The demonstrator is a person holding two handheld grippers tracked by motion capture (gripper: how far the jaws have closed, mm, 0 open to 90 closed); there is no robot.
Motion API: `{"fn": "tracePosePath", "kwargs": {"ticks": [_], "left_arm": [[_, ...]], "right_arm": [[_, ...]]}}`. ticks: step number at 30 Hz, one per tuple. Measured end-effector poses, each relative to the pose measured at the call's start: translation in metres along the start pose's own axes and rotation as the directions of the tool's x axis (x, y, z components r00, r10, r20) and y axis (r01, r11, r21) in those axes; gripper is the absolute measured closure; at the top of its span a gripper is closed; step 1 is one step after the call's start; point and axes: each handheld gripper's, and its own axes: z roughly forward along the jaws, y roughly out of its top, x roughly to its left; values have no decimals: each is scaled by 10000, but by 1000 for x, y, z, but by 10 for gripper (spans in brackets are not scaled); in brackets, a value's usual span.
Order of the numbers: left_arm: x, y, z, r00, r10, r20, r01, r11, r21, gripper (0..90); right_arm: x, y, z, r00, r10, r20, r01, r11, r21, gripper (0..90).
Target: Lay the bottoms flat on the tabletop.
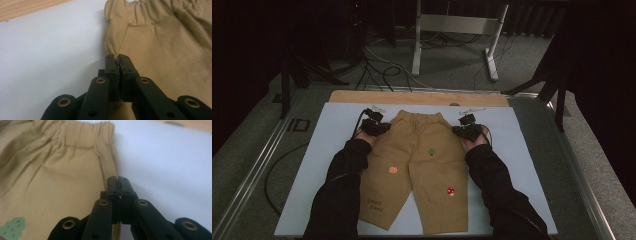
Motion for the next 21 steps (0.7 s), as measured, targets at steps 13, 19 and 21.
{"fn": "tracePosePath", "kwargs": {"ticks": [13,19,21], "left_arm": [[0,5,-16,9998,-142,-112,133,9975,-700,885],[2,9,-9,9994,-217,-261,197,9968,-776,884],[3,10,-6,9990,-347,-278,325,9968,-737,884]], "right_arm": [[-15,13,-3,9980,459,436,-447,9986,-288,894],[-21,23,-2,9967,553,601,-527,9976,-444,894],[-21,26,0,9961,559,690,-527,9975,-473,894]]}}
